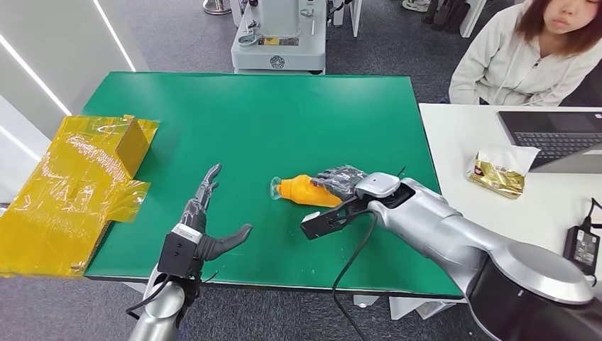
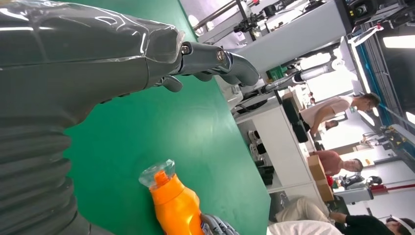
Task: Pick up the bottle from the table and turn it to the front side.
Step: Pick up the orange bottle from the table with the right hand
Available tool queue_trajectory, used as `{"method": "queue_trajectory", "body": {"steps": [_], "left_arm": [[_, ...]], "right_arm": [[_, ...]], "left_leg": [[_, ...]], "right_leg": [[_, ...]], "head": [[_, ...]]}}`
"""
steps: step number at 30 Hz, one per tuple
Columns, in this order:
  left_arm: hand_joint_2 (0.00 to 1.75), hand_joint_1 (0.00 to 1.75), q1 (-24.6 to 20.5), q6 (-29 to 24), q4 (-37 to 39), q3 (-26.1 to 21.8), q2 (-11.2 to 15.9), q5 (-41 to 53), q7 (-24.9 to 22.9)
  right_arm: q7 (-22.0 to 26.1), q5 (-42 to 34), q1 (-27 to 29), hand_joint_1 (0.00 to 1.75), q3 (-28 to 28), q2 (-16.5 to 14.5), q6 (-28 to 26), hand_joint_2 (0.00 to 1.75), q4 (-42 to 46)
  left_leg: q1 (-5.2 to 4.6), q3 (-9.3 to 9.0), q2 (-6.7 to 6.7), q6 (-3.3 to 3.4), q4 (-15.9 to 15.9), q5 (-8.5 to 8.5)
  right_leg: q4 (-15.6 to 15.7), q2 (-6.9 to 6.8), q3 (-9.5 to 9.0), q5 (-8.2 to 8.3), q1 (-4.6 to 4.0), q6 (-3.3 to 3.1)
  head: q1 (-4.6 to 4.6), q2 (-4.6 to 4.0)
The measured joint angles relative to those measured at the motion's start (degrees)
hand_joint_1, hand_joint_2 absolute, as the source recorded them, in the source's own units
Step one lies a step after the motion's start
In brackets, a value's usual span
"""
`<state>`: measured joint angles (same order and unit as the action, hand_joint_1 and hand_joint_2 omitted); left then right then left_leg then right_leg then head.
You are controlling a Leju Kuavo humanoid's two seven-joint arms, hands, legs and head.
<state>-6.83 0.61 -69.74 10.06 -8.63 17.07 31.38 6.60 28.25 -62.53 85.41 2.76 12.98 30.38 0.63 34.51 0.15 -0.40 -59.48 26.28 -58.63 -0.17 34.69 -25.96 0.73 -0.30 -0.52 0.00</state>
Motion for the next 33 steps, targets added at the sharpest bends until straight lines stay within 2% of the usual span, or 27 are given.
{"method": "queue_trajectory", "body": {"steps": [19,27,33], "left_arm": [[1.75,0.00,-0.83,0.78,0.02,-0.46,0.00,0.09,0.57],[1.75,0.00,-1.13,0.79,0.01,-0.46,0.00,0.07,0.57],[1.75,0.00,-0.59,0.75,-0.34,-0.46,0.04,0.07,0.57]], "right_arm": [[-0.56,0.82,0.99,0.00,-1.43,0.46,-0.31,1.75,-1.50],[-3.83,2.07,2.02,0.00,-3.24,1.13,-4.83,1.75,-1.53],[-4.66,1.08,3.16,0.00,-7.24,3.00,-7.61,1.75,-1.45]], "left_leg": [[0.00,-0.05,0.01,0.00,0.00,0.00],[0.00,-0.03,0.00,0.00,-0.01,0.00],[-0.01,0.00,0.00,0.01,-0.01,0.01]], "right_leg": [[0.00,0.01,-0.02,0.00,0.00,0.00],[0.00,0.00,-0.02,0.00,0.00,0.00],[0.01,0.00,-0.02,0.00,0.00,0.00]], "head": [[0.00,0.00],[-0.01,0.00],[-0.01,0.00]]}}
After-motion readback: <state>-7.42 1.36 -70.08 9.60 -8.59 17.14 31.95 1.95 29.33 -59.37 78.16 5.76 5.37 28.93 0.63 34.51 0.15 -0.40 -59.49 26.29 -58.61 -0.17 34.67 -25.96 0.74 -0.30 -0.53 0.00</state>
